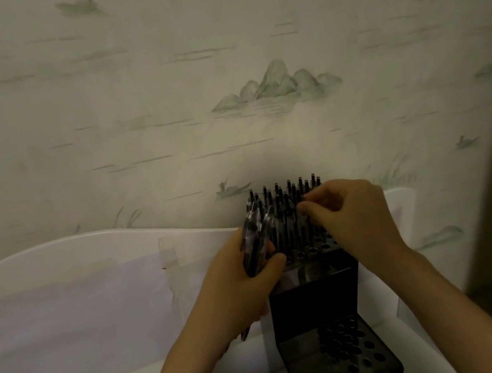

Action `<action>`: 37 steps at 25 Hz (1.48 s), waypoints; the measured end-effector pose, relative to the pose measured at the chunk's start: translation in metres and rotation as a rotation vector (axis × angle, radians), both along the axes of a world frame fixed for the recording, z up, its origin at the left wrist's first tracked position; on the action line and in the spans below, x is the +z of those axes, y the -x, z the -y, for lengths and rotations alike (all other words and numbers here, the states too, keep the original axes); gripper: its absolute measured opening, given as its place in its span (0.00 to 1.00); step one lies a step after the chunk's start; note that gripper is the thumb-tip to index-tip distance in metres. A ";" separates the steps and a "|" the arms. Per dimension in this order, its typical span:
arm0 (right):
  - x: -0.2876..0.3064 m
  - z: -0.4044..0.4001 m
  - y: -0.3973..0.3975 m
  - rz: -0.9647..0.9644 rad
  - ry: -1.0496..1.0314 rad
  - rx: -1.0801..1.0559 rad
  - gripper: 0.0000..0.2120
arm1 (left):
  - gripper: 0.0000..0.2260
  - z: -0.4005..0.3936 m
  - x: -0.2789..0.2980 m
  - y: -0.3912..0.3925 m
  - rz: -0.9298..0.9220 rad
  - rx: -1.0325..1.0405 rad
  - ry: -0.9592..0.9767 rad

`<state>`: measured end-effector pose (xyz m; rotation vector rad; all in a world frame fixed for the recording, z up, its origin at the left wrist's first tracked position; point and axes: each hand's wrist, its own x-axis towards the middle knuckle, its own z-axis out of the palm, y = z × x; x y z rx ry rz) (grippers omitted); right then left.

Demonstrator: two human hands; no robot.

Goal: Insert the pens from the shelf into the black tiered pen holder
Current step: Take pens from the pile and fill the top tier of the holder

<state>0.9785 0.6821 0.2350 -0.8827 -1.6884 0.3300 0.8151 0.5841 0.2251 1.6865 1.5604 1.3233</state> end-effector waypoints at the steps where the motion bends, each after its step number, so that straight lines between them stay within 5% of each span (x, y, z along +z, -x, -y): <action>1: -0.001 -0.002 -0.001 0.017 0.026 -0.001 0.04 | 0.06 0.000 0.000 0.000 0.001 -0.001 -0.004; 10: -0.003 0.026 -0.011 -0.061 -0.037 0.018 0.06 | 0.07 -0.002 -0.005 -0.004 -0.028 -0.041 -0.037; 14: -0.007 0.049 0.002 -0.089 0.327 0.375 0.09 | 0.06 -0.003 -0.003 -0.012 -0.006 -0.104 -0.061; 20: -0.002 0.049 -0.001 -0.359 0.591 0.498 0.09 | 0.07 -0.006 -0.003 -0.019 0.030 -0.121 -0.087; 25: 0.024 0.032 -0.023 -0.645 0.452 0.371 0.06 | 0.11 -0.008 -0.009 -0.008 0.014 -0.065 -0.058; 30: 0.030 0.019 -0.033 -0.338 0.085 0.095 0.09 | 0.11 -0.014 -0.010 -0.002 -0.014 -0.023 -0.100; 37: 0.005 0.007 -0.020 -0.179 0.052 0.001 0.08 | 0.11 -0.014 -0.010 0.000 -0.002 -0.025 -0.138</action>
